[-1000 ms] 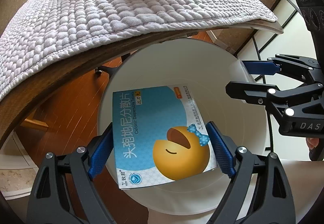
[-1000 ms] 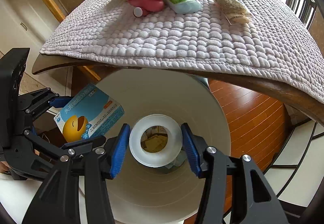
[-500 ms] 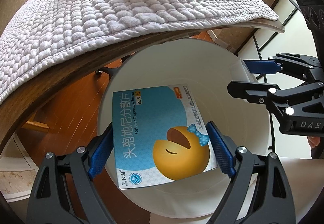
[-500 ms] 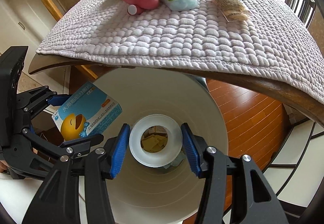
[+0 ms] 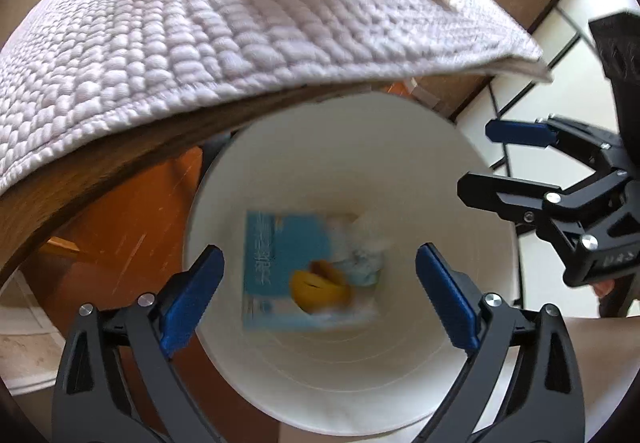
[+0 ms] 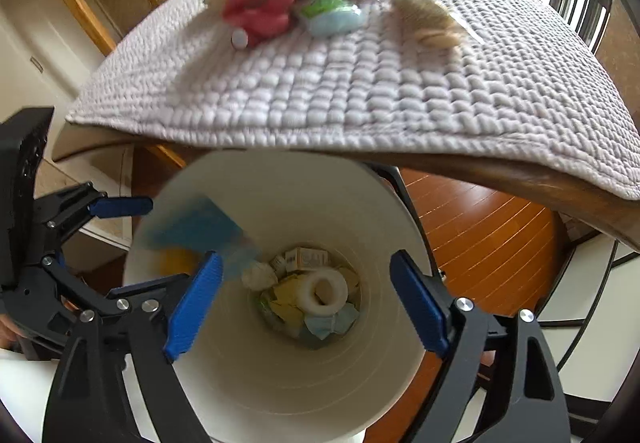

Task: Collect trash
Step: 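Open the left tool to drop the box while the right tool drops the tape roll, then move both open tools back over the items on the blanket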

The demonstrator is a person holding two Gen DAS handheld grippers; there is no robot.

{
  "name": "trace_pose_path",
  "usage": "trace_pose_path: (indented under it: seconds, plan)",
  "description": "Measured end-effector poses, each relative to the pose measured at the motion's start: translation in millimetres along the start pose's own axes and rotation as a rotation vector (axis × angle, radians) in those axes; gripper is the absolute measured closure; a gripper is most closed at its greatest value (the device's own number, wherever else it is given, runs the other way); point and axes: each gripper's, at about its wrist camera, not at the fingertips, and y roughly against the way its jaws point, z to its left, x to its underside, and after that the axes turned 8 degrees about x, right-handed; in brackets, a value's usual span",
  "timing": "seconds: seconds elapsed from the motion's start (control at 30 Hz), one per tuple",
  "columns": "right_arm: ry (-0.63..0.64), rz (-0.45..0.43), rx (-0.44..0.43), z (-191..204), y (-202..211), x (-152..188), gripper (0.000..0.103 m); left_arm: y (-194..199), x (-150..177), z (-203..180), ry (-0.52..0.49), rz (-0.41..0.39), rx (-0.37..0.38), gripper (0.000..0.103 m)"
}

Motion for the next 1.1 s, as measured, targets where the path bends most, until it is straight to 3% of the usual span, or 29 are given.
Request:
trace_pose_path:
  seconds: [0.23, 0.37, 0.6, 0.77, 1.1]
  plan:
    - [0.017, -0.13, 0.091, -20, 40, -10, 0.01, 35, -9, -2, -0.008, -0.096, 0.002, 0.005]
    - [0.02, -0.234, 0.162, -26, 61, -23, 0.004, 76, -13, -18, -0.015, -0.225, 0.021, 0.001]
    - [0.005, -0.299, 0.155, -41, 64, -58, 0.004, 102, -46, -10, 0.032, -0.353, 0.015, 0.001]
    - [0.033, -0.291, 0.146, -46, 50, -78, 0.004, 94, -75, -3, 0.077, -0.376, 0.015, 0.001]
    - [0.067, -0.245, 0.091, -57, 13, -102, 0.013, 62, -113, 1, 0.063, -0.335, 0.021, 0.001]
